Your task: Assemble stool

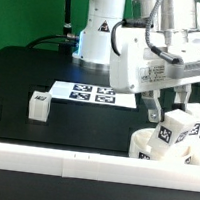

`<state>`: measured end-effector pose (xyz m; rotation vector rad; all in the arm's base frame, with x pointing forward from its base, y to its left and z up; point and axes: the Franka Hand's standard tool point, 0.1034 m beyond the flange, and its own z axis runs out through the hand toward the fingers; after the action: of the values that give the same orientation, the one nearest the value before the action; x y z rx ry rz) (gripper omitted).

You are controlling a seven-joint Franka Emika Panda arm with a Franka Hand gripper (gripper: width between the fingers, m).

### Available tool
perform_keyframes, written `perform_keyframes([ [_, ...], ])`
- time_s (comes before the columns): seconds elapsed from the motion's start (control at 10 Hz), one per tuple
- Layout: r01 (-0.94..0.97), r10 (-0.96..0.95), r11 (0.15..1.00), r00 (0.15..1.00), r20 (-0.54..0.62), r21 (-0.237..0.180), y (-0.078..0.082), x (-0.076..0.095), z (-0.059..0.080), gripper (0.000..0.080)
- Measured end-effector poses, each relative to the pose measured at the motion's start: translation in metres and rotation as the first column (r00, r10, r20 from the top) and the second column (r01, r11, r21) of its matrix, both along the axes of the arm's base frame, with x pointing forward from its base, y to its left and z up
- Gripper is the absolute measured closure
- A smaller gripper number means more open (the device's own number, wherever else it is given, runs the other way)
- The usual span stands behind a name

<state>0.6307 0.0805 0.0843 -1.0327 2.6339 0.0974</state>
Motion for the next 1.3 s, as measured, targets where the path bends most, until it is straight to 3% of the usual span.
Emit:
perform_keyframes([
  [0.1, -0.054, 0.054, 0.998, 0.999, 0.009, -0.015, 0.0, 0.0, 0.0, 0.0228],
  [0.2, -0.101, 0.101, 0.995, 0.995, 0.01, -0.024, 0.0, 0.0, 0.001, 0.0228],
  [0.3, -0.178, 0.178, 0.984, 0.984, 0.014, -0.023, 0.001, 0.005, 0.013, 0.0167],
  [0.4, -0.187, 0.187, 0.982, 0.982, 0.028, -0.014, 0.004, 0.008, 0.025, 0.0167],
  [0.6, -0.337, 0.339, 0.94, 0.939, 0.054, -0.046, 0.011, 0.012, 0.037, 0.0151],
  [0.8, -0.47, 0.477, 0.877, 0.876, 0.072, -0.101, 0.01, 0.013, 0.038, 0.0151],
  [1.0, -0.663, 0.683, 0.725, 0.727, 0.069, -0.19, 0.009, 0.013, 0.037, 0.0151],
  [1.2, -0.882, 0.92, 0.376, 0.391, 0.005, -0.283, 0.005, 0.011, 0.031, 0.0151],
  [1.3, -0.915, 0.964, 0.248, 0.266, -0.014, -0.317, 0.007, 0.011, 0.03, 0.0151],
])
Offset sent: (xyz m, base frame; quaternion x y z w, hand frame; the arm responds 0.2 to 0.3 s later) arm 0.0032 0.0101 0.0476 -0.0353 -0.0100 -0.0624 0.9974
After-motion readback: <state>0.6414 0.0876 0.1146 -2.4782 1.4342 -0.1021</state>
